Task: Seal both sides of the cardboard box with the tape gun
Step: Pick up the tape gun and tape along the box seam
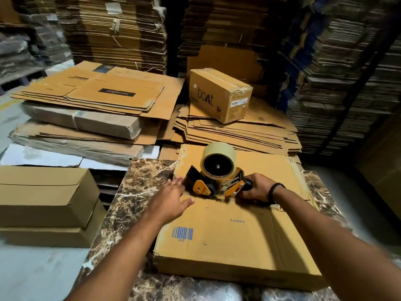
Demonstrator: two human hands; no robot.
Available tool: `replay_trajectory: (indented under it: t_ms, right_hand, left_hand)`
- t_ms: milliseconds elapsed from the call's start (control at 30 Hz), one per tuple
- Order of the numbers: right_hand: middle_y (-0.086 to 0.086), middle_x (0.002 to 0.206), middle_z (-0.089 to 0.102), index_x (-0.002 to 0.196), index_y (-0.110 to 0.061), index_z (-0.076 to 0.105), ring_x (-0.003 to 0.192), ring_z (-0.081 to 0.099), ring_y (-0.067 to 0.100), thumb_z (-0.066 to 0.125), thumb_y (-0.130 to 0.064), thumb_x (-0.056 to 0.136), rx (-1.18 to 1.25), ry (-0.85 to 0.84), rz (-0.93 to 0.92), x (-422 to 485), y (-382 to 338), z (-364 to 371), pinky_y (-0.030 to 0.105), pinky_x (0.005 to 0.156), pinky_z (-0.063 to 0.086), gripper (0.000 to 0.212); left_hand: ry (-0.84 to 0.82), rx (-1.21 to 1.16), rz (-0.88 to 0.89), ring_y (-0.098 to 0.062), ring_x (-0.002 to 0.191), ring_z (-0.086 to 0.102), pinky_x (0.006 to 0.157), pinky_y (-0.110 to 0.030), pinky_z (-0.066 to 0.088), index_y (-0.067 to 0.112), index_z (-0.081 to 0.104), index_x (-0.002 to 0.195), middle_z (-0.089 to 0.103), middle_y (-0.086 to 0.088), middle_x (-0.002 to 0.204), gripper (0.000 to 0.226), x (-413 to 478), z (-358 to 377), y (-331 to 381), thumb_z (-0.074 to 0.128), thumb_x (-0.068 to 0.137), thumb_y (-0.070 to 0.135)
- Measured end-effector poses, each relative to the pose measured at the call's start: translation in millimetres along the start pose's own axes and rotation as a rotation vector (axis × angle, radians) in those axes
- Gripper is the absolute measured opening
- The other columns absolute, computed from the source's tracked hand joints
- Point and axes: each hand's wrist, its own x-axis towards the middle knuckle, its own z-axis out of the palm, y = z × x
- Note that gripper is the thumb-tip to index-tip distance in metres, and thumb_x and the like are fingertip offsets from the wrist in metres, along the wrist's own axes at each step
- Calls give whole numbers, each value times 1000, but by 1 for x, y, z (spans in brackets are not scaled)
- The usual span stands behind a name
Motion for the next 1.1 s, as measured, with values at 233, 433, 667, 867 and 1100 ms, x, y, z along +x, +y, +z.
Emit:
replay_trajectory:
  t_ms: [233, 433, 667, 867, 1100]
  right_hand:
    - [-2, 82, 67, 87, -21, 63, 78, 64, 18, 73, -28, 79, -45, -4, -44, -16, 27, -30, 32, 70, 53, 14]
    - [-5, 81, 62, 81, -27, 56, 74, 60, 11, 72, -25, 81, -209, 9, 120, -64, 116, -84, 20, 60, 44, 16]
    - [-12, 82, 59, 79, -34, 49, 77, 56, 5, 71, -32, 81, -199, -5, 114, -63, 144, -73, 20, 63, 42, 22]
    - [-5, 89, 64, 79, -35, 50, 83, 60, 14, 71, -29, 81, -210, 4, 111, -61, 146, -74, 26, 70, 49, 21]
    - [-10, 80, 58, 79, -34, 50, 77, 58, 11, 71, -26, 80, -164, 19, 68, -65, 147, -73, 17, 56, 39, 23]
  left_hand:
    - [15, 100, -61, -20, 142, 16, 115, -45, 16, 25, 34, 141, 17, 13, 149, 72, 1, 5, -6, 33, 84, 69]
    - [43, 228, -128, -21, 141, 14, 114, -41, 12, 25, 32, 142, 17, 10, 151, 63, -1, 1, 20, 37, 90, 60]
    - [58, 351, -118, -24, 142, 13, 113, -38, 9, 19, 27, 145, 21, 0, 154, 82, 4, 10, 57, 30, 83, 73]
    - [-33, 241, -81, -18, 142, 18, 112, -36, 23, 16, 25, 147, 19, -1, 155, 79, 9, 28, 95, 33, 87, 67]
    - [-43, 230, -31, -18, 140, 21, 111, -35, 20, 18, 28, 145, 23, 0, 154, 78, 12, 51, 153, 32, 87, 69]
